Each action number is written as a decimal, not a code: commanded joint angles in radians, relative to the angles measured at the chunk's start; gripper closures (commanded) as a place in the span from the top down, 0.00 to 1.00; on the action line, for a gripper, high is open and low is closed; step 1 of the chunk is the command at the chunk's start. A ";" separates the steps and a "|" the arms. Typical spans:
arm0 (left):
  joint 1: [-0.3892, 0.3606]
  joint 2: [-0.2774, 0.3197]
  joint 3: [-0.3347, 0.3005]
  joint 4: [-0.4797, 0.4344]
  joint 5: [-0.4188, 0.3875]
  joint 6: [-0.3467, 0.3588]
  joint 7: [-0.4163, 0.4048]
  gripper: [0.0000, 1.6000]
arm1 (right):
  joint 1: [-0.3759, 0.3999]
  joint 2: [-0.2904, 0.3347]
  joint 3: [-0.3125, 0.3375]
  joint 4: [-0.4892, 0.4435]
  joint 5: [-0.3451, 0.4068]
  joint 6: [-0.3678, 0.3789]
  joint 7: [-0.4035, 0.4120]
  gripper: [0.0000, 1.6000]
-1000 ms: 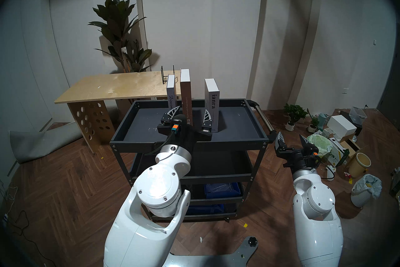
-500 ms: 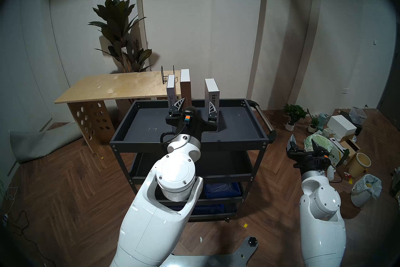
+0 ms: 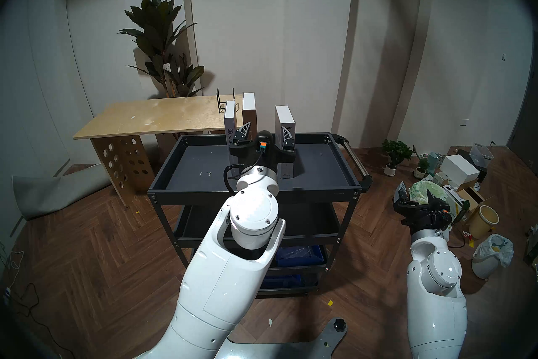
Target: Sort the books onto the shelf by size, largest to the left
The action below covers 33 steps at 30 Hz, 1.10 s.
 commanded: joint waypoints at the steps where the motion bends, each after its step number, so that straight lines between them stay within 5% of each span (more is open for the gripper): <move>1: -0.110 -0.052 -0.011 0.038 0.030 -0.004 0.036 1.00 | 0.017 0.002 -0.001 -0.018 0.008 -0.009 0.004 1.00; 21: -0.300 -0.151 0.041 0.224 0.057 0.052 0.246 1.00 | 0.031 0.001 -0.012 -0.010 0.029 -0.011 0.020 1.00; 33: -0.280 -0.138 0.189 0.101 -0.123 0.187 0.437 1.00 | 0.044 0.009 -0.017 0.009 0.033 -0.014 0.032 1.00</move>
